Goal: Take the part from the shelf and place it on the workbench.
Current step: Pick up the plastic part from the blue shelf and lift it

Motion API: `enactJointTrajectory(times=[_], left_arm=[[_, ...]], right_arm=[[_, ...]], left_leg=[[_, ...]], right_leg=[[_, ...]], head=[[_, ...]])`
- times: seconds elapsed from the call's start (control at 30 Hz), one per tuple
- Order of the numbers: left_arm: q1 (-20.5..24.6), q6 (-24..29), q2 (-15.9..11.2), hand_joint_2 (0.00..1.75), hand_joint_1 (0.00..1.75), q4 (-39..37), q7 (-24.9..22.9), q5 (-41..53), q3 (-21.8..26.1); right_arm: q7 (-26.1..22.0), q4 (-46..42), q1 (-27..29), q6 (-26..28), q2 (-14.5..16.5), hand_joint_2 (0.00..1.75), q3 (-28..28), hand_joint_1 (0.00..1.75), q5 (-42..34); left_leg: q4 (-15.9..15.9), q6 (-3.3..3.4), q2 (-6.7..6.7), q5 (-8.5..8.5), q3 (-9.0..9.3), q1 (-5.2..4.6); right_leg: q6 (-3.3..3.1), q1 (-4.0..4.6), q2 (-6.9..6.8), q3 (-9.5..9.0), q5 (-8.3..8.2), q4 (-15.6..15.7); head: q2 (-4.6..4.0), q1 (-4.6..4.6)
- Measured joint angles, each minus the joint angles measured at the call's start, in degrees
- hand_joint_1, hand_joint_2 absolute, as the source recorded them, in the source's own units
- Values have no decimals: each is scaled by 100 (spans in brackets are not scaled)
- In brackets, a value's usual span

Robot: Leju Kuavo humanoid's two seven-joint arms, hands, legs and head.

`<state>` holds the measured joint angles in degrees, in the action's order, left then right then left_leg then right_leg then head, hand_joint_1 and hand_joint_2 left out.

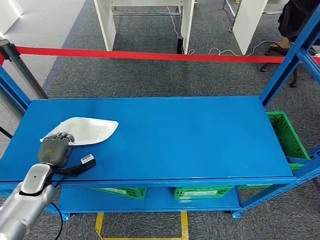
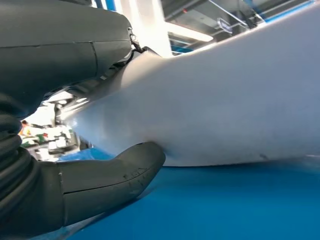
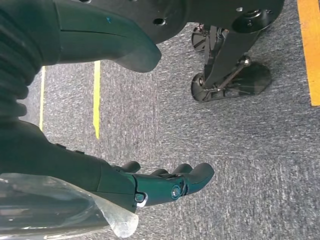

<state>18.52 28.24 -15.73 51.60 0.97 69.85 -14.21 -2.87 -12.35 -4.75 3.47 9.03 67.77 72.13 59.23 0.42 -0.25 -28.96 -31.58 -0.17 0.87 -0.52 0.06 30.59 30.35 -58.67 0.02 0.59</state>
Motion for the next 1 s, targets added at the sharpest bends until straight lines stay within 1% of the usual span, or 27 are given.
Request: enactJointTrajectory(times=[0.13, 0.53, 0.63, 0.73, 0.83, 0.9, 1.0], left_arm=[[-4, -5, -20, 175, 175, 10, 186, -85, -94], [-212, 229, -93, 175, 175, 279, 285, -163, -212], [-302, 391, -102, 175, 175, 365, 297, -167, -228], [-446, 662, -106, 175, 175, 524, 313, -171, -226], [-659, 1000, -96, 175, 175, 842, 503, -410, -161], [-756, 1063, -85, 175, 175, 995, 660, -647, -121], [-776, 1064, -82, 175, 175, 1019, 695, -694, -115]], right_arm=[[-25, 2, 0, -2, 0, 175, -11, 0, 3], [-42, 5, 3, -1, 0, 175, -17, 0, -15], [-45, 7, 3, 4, 0, 175, -17, 0, -31], [-50, 7, 4, 19, 0, 175, -17, 0, -60], [-74, 7, 5, 57, 0, 175, -16, 0, -105], [-88, 7, 6, 78, 0, 175, -15, 0, -130], [-91, 7, 6, 81, 0, 175, -15, 0, -136]], left_leg=[[0, 0, 0, 0, 1, 0], [0, 0, 0, 0, 0, 0], [0, 0, 0, 0, 0, 0], [0, 0, 0, 0, -1, 0], [0, 0, 1, 0, -2, 0], [0, 0, 1, 0, -2, 0], [0, 0, 1, 0, -2, 0]], right_leg=[[0, 0, -1, -1, 0, 0], [0, 0, 0, -1, 0, -1], [0, 0, 0, 0, 0, -1], [0, 0, 1, 2, 0, -1], [0, 0, 2, 3, 0, -1], [0, 0, 3, 4, 0, -1], [0, 0, 3, 4, 0, -1]], head=[[0, -1], [0, -1], [0, -1], [0, -1], [0, 0], [0, 0], [0, 0]])
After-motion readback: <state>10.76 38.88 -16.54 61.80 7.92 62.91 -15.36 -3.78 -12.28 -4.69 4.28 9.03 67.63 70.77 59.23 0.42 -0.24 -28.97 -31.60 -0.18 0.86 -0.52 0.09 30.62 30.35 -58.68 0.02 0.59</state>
